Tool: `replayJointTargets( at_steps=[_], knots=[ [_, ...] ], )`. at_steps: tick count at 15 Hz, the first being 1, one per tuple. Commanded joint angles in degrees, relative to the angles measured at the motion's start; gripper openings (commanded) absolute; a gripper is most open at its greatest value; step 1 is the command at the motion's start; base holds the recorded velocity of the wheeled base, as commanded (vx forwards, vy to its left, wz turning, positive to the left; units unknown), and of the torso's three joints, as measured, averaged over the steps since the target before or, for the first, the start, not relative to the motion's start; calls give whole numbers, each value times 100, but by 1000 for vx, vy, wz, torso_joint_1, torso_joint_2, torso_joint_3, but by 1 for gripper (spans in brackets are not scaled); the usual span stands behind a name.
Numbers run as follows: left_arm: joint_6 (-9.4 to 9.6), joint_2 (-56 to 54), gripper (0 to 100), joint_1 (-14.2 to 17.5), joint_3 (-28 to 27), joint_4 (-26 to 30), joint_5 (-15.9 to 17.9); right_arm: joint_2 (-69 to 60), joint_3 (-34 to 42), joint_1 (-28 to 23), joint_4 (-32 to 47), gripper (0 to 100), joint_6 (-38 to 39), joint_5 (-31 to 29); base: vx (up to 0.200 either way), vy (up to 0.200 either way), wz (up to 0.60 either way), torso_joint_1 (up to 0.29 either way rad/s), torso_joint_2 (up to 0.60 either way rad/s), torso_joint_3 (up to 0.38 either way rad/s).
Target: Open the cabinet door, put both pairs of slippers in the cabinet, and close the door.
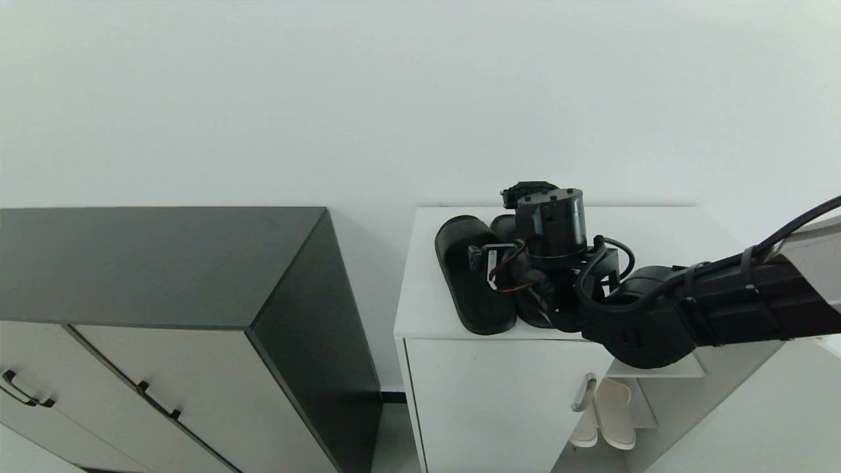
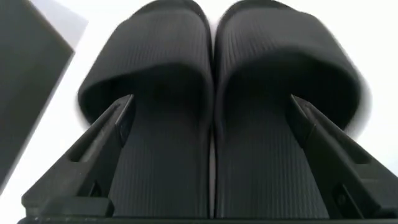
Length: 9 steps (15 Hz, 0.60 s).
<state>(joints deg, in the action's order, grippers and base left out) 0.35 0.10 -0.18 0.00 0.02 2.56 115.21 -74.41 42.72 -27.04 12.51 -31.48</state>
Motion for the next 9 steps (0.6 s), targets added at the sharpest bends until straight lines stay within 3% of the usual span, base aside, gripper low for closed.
replayJointTargets(
  at_steps=[1, 9],
  knots=[
    [0, 8, 0, 1, 0, -2, -1, 151, 23, 9, -21, 100, -3, 63, 0, 0, 0, 0, 0, 0],
    [0, 8, 0, 1, 0, -2, -1, 757, -144, -150, -847, 100, -451, 124, 0, 0, 0, 0, 0, 0]
  ],
)
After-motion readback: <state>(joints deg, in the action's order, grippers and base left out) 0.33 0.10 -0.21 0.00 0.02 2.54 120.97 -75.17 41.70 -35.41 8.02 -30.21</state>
